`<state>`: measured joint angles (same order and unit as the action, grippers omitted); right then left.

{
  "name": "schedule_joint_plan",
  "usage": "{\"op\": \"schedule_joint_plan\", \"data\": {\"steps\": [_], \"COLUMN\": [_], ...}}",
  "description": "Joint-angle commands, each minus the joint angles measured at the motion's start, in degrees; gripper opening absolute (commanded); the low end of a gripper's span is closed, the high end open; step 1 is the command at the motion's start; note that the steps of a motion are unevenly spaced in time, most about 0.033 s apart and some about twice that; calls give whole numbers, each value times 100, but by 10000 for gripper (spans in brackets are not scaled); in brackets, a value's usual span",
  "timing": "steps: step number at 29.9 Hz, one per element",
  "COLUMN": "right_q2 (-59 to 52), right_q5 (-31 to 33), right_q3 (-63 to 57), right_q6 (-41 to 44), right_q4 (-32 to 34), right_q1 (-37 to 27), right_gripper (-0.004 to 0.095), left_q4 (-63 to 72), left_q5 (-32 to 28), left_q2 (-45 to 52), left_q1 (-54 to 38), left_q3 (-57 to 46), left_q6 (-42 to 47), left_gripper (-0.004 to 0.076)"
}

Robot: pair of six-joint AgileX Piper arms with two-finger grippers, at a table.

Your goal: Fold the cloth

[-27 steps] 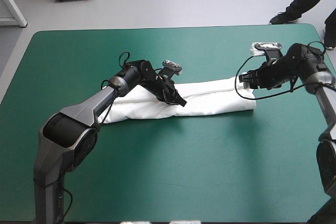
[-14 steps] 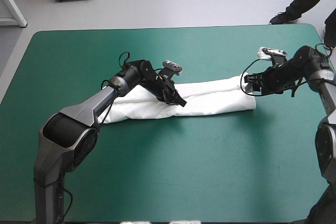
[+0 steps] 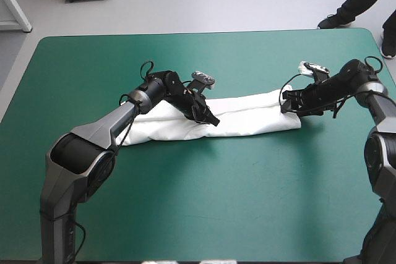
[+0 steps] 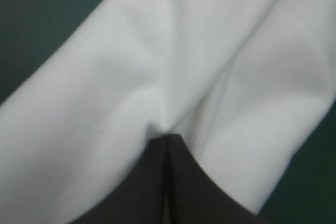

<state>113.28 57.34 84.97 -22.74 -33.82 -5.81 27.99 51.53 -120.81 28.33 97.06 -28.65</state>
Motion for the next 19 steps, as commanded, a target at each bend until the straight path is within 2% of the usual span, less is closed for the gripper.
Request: {"op": "schedule_joint_plan", "data": {"steps": [1,3,6,9,14,19], "right_q2": [14,103,223,319,343,332], "right_q5": [-13,-13,-2,8,8,273], "right_q3": [80,80,80,80,92,92], "right_q6": [-191,-318,-372,-383,-572,-572], "right_q4": [-299,-323,-349,-355,-365,-365], "right_q1": [51,149,299,429,469,469], "right_gripper": [570,550,465,315,-21,-13], "left_q4": [-57,-57,-57,-82,-277,-463], "left_q5": [170,170,170,170,139,115], "left_q2": [248,248,248,248,248,248], "left_q1": [49,49,49,49,49,23], "left_q3": [111,111,111,111,111,111], "left_q6": [38,38,38,38,68,147], "left_gripper": [-9,-9,-9,-9,-9,-9]}}
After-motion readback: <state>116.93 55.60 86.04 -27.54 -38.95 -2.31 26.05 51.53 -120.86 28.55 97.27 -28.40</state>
